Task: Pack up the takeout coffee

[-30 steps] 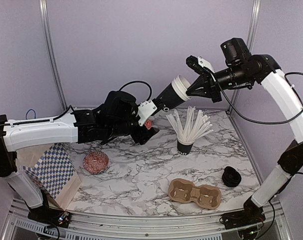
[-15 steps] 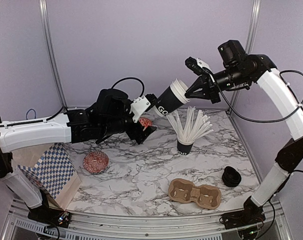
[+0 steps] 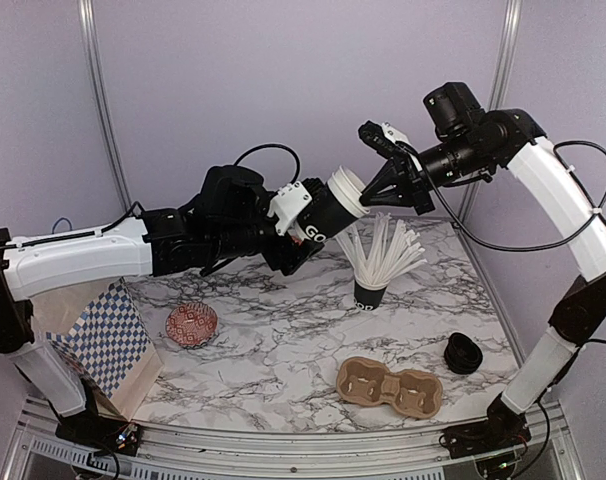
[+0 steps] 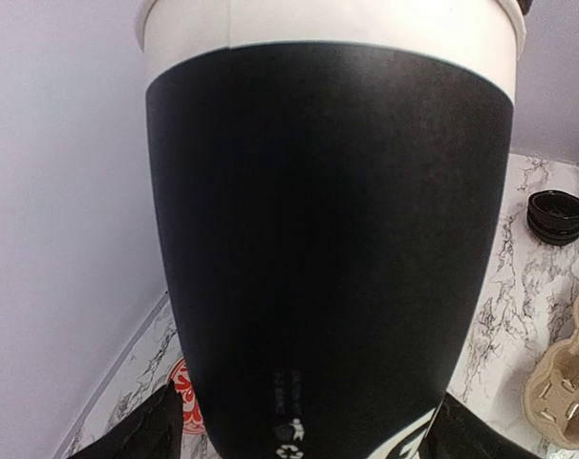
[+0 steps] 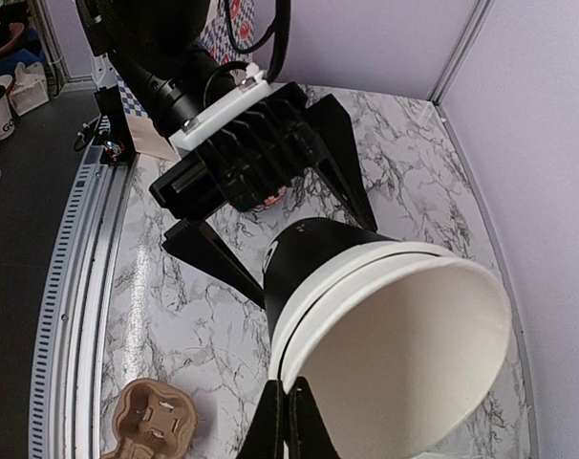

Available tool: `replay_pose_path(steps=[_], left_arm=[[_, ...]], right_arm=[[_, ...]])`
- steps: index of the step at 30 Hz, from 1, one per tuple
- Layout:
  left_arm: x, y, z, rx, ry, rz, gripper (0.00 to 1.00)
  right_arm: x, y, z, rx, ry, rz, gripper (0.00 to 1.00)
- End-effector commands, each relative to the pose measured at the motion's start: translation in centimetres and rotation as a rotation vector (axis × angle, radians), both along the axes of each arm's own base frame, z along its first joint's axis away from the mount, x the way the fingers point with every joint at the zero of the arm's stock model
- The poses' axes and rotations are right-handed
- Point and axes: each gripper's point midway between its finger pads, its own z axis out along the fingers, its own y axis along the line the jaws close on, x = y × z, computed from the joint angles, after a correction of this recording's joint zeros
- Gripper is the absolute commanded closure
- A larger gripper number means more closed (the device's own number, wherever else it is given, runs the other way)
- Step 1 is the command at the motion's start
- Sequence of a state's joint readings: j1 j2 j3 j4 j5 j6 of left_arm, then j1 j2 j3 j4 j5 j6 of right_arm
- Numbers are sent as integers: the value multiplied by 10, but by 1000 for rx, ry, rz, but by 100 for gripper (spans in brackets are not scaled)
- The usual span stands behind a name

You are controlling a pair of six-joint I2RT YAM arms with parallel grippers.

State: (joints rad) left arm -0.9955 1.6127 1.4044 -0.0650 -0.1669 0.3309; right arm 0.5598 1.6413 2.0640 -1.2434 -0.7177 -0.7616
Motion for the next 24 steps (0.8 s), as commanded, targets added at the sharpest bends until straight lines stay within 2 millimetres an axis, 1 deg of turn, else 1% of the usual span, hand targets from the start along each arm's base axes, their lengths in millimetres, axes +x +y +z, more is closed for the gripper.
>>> replay_pose_path(steps=[1,3,10,14,19,20,24], left_arm=[[2,-6,3,2,-1,-25,17],[3,-6,2,1,4,-28,19],[2,-7,-1,-3,26,-51,34],[2,-5,-6,-2,51,-53,39],[0,1,-15,-1,90,-63,46],[0,4,-17,2,98,-63,47],[-1,15,-25,24,111,-49,47]], right_arm=[[-9,4,5,14,2,39,100],[-10,6,3,13,7,44,100],[-9,7,0,5,12,44,100],[-3,5,5,6,-13,21,100],[20,-14,27,46,-57,-47,100],[22,-18,32,55,-64,-50,100],[29,-30,34,36,-97,-80,100]])
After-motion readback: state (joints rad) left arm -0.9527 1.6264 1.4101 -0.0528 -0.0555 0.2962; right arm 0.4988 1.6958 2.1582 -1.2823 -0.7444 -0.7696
